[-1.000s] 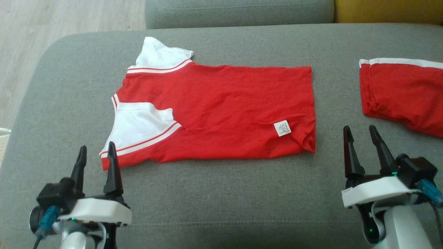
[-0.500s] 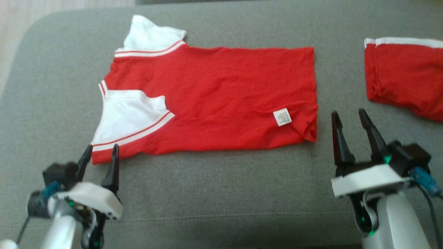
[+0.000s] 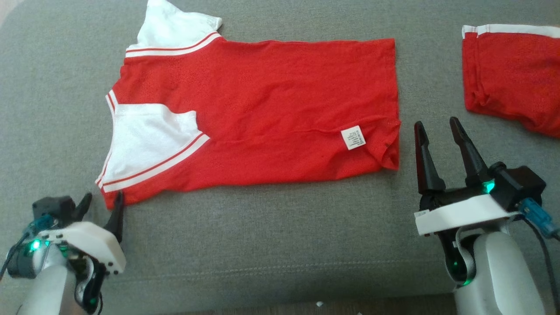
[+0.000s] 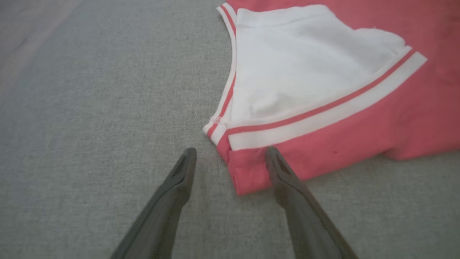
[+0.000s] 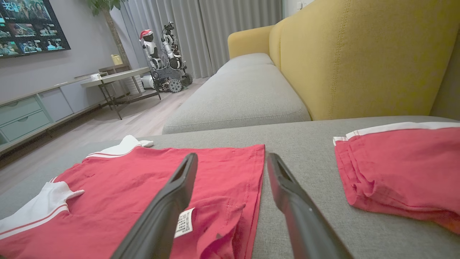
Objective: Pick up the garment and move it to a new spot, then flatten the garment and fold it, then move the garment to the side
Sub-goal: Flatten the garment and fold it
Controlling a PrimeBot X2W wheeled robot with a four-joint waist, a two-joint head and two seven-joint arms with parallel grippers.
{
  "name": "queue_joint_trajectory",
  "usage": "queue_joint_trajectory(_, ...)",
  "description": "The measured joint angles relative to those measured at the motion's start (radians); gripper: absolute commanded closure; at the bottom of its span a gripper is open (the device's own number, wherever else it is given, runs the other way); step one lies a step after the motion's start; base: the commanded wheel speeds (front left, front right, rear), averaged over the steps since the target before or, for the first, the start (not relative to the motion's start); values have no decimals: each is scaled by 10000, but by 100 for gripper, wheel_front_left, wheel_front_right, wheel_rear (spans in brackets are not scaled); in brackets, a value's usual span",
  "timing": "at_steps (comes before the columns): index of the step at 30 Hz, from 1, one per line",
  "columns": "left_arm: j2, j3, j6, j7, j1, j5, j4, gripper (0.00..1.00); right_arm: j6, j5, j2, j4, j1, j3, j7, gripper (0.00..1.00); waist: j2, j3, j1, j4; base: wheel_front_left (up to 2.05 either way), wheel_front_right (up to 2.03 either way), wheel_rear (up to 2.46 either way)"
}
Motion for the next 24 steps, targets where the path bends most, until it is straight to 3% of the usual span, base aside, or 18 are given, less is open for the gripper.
queue_joint_trajectory(14,224,-905,-150,270,-917,-600,1363,0,0,0,2,-50,-8,-75,79,0,0,107,0,-114,0,0,0)
queue_joint_trajectory(15,259,-1064,-150,328,-965,-669,1373,74,0,0,2,-44,-8,-109,127,0,0,94,0,-113,0,0,0)
queue_joint_trajectory(16,307,-1237,-144,353,-993,-767,1369,100,0,0,2,-29,-7,-136,163,0,0,78,0,-109,0,0,0)
queue_joint_trajectory(20,384,-1768,-159,336,-1054,-1166,1296,100,0,19,2,165,-5,-307,449,0,0,13,0,-49,0,0,0)
queue_joint_trajectory(24,414,-1854,-59,-516,-1022,-1135,1277,100,0,290,2,568,7,-424,731,0,0,-53,0,82,0,0,0)
